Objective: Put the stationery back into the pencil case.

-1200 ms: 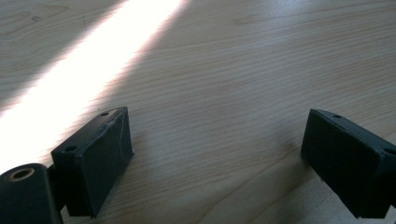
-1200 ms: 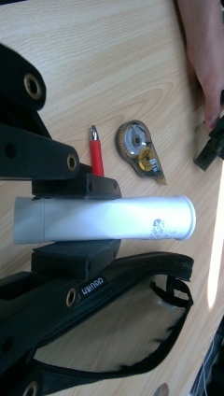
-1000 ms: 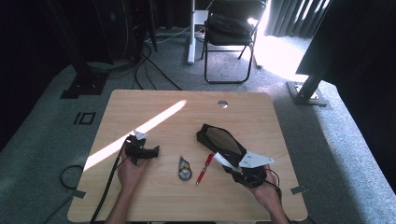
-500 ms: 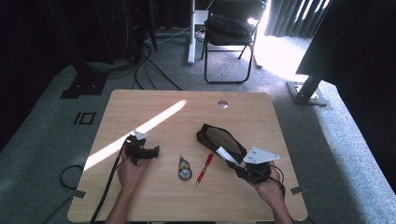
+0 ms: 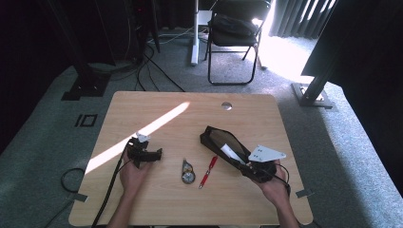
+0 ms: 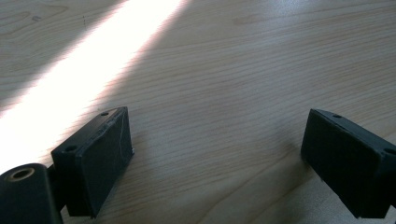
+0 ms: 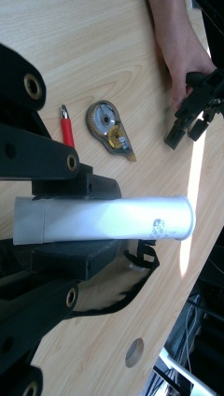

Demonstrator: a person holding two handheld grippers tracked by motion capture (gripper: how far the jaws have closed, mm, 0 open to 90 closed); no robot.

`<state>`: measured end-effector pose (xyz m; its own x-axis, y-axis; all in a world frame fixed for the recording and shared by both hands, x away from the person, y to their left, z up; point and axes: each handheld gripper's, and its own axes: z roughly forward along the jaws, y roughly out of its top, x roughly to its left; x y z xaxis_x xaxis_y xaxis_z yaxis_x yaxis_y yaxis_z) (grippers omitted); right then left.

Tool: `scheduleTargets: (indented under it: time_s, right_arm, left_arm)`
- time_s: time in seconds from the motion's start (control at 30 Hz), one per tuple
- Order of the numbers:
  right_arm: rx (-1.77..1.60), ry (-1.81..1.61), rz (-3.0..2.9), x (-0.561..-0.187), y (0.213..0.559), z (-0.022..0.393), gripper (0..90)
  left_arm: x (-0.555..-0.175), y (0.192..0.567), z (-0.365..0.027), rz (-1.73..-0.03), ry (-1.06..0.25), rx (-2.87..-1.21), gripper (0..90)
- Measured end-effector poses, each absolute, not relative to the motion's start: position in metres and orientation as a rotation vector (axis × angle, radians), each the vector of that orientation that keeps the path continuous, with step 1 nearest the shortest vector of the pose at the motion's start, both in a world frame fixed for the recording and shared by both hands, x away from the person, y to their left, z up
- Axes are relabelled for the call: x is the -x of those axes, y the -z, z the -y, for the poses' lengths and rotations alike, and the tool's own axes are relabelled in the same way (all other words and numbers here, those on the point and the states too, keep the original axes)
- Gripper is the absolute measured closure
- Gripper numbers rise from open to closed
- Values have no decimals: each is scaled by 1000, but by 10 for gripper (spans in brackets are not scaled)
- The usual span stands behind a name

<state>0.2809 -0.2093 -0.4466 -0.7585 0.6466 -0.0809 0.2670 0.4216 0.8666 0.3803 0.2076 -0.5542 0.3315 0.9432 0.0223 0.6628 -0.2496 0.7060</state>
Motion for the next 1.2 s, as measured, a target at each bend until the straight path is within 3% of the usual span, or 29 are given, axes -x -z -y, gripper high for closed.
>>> scheduleTargets:
  time_s: [1.2]
  right_arm:
    - [-798, -1303, -2217, -310, 439, 205, 708]
  left_arm:
    - [-380, 554, -208, -1405, -607, -2002, 89]
